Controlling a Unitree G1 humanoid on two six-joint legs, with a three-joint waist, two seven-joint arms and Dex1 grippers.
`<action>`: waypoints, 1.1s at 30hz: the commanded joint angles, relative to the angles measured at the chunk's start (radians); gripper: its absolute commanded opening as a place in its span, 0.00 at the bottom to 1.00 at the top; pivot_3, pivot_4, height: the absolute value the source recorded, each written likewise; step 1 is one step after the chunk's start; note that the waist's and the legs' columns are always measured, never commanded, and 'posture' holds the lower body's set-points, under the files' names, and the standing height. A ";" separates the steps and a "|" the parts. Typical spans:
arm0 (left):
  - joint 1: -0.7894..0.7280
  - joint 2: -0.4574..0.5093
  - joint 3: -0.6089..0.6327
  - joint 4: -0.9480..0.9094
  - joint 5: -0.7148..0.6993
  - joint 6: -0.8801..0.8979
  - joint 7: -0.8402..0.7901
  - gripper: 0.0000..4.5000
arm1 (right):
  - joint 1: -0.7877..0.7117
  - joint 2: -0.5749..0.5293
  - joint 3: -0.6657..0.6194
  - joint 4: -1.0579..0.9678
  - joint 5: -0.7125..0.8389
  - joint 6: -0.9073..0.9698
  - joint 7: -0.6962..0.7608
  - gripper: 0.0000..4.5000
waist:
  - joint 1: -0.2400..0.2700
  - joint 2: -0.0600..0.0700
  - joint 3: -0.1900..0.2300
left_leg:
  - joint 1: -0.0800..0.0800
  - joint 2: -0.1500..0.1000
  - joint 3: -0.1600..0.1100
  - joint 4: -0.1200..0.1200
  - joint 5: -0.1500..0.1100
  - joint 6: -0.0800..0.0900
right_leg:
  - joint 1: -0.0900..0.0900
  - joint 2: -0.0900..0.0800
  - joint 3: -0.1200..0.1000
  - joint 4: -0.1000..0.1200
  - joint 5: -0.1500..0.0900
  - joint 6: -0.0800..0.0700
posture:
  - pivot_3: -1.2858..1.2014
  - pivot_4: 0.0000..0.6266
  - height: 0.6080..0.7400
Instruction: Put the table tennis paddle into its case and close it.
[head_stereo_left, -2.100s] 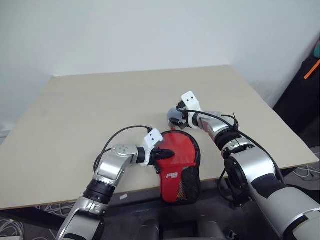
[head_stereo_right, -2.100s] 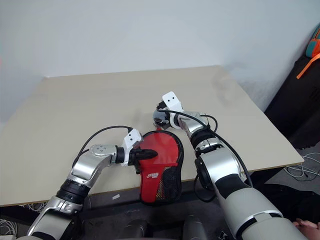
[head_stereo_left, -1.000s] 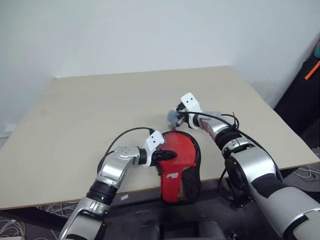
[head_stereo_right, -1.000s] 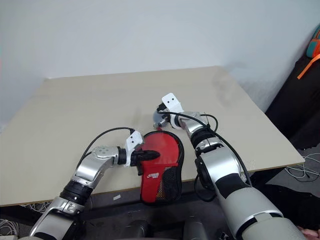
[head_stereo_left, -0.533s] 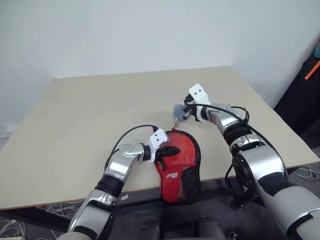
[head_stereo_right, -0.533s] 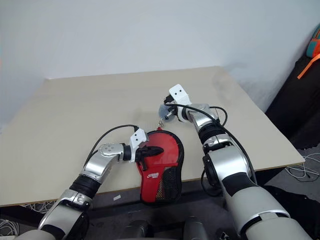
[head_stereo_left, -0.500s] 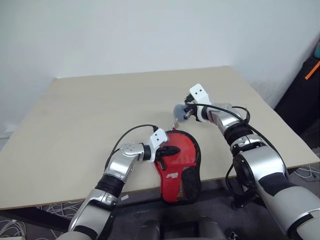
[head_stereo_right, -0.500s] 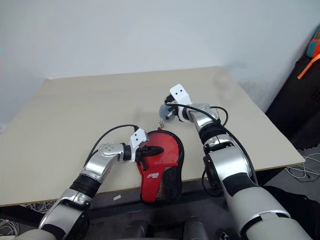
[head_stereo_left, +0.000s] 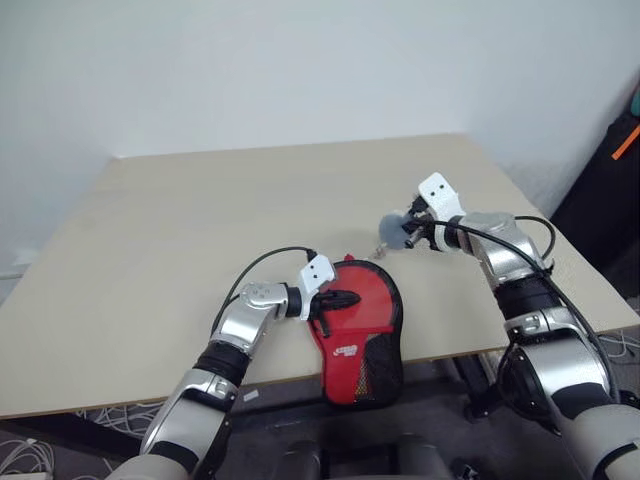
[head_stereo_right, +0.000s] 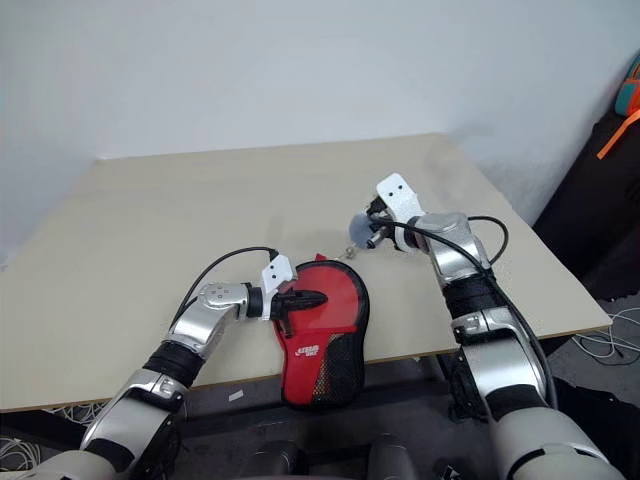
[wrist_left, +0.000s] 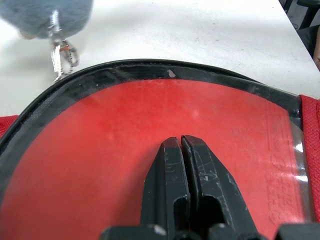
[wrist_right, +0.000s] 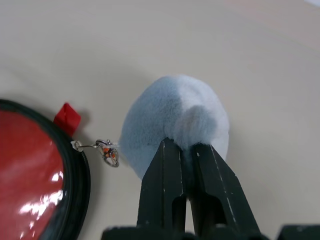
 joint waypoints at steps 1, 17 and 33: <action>0.045 0.016 -0.039 0.104 0.077 0.001 0.001 0.00 | 0.009 -0.076 -0.032 -0.165 0.013 0.061 0.013 0.00 | 0.007 0.000 0.000 | 0.000 0.000 0.000 0.000 0.000 0.000 | 0.000 0.000 0.000 0.000 0.000 0.000 | 0.52 0.00 0.68; 0.036 0.002 -0.037 0.193 0.092 -0.096 -0.020 0.00 | 0.327 -0.374 -0.069 -0.710 0.173 0.364 0.140 0.00 | 0.038 -0.001 -0.002 | -0.001 0.001 0.004 0.003 -0.001 0.001 | 0.000 0.000 0.000 -0.002 -0.001 0.001 | 0.52 0.00 0.68; -0.027 -0.024 -0.038 0.297 0.116 -0.135 -0.052 0.00 | 0.760 -0.622 -0.183 -1.061 0.386 0.247 0.300 0.00 | 0.059 -0.008 -0.010 | 0.000 0.003 0.005 0.004 -0.002 0.002 | 0.002 0.000 0.000 -0.004 -0.003 0.003 | 0.52 0.00 0.68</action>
